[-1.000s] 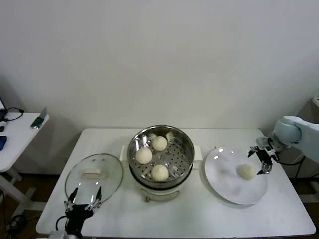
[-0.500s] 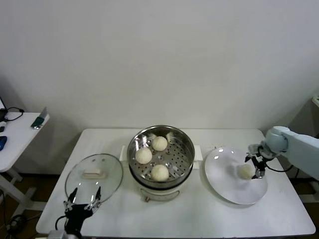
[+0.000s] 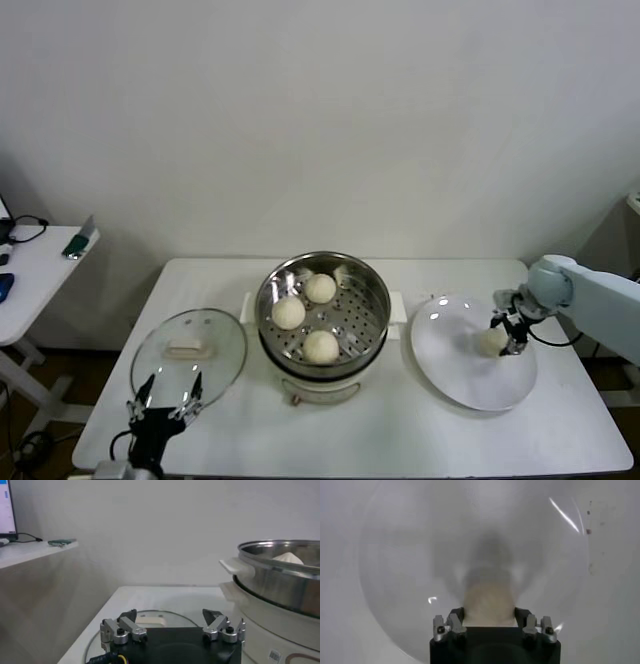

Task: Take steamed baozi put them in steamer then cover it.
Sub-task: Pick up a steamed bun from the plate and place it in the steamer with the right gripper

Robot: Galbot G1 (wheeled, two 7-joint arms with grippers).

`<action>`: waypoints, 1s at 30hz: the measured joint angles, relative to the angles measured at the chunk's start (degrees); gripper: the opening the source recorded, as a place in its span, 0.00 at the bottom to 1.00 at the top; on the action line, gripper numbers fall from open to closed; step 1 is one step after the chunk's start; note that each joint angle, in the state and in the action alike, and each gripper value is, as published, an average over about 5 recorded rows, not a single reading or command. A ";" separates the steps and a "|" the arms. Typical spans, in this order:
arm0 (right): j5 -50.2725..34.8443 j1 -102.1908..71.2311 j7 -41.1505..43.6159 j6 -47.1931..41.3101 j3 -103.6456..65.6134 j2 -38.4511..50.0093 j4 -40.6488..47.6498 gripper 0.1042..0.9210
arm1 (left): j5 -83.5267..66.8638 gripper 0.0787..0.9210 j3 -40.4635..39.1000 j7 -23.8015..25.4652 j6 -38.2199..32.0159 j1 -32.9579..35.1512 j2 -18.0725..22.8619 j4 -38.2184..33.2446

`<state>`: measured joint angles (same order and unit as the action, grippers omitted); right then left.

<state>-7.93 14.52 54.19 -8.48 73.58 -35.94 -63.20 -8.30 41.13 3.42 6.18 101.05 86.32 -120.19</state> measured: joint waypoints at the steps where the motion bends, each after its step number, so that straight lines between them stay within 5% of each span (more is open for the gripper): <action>1: -0.96 1.52 0.02 -0.29 1.29 0.05 -0.71 0.69 | 0.01 0.88 -0.09 0.01 0.00 0.00 -0.01 -0.02; 17: -27.10 41.26 -1.80 -7.36 24.79 -9.06 -20.84 0.69 | 0.04 0.88 -1.51 0.25 0.06 0.05 -0.51 -1.26; 30: -40.58 43.39 -10.93 -17.69 24.95 -20.11 -29.92 0.69 | -0.45 0.88 -1.24 0.25 0.18 0.69 0.03 -2.61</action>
<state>-48.52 57.91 43.26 -26.17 98.53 -56.05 -93.12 -8.76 39.88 3.67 6.36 101.75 86.35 -122.81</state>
